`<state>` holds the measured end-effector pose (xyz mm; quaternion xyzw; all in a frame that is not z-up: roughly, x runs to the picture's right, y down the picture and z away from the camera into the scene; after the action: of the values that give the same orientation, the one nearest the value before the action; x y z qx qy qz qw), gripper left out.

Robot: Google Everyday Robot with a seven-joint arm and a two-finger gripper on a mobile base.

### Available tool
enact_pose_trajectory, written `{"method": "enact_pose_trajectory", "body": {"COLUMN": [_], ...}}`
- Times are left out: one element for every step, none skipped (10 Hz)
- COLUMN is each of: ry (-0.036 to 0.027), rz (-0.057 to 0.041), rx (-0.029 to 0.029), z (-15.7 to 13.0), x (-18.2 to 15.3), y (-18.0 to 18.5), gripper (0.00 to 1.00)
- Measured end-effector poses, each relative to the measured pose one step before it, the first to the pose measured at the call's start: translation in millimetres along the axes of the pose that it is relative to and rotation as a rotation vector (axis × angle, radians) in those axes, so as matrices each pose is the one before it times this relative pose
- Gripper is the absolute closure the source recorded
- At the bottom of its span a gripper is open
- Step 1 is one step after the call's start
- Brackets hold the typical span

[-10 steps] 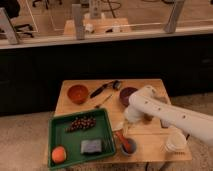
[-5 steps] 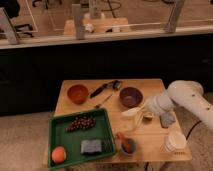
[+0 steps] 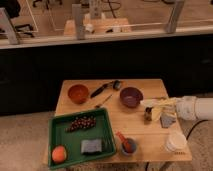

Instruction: Place banana in table surface

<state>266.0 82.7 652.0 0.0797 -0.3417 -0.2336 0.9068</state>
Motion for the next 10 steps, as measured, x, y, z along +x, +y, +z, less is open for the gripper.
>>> {"method": "enact_pose_trajectory", "body": {"ry": [0.01504, 0.01122, 0.01386, 0.01128, 0.00897, 0.00578, 0.00632, 0.00876, 0.00723, 0.00381], "rz": [-0.0065, -0.00391, -0.00776, -0.00894, -0.01033, -0.01553, -0.01874, -0.01625, -0.01843, -0.00891], "rx": [-0.02846, -0.03104, -0.04292, -0.04358, -0.04976, -0.05642, -0.04697, -0.04175, -0.05091, -0.05314], "z": [5.63, 9.59, 16.92, 18.83, 26.47, 34.51, 25.96, 20.46, 25.52, 24.82], "x": [-1.15, -3.02, -6.02, -8.29, -10.97, -11.64, -8.21, -6.36, -7.17, -3.72], "y": [0.89, 1.77, 1.04, -1.22, -3.07, -2.12, -1.79, 0.0, -0.41, 1.92], "gripper": [1.0, 1.0, 1.0, 1.0, 1.0, 1.0, 1.0, 1.0, 1.0, 1.0]}}
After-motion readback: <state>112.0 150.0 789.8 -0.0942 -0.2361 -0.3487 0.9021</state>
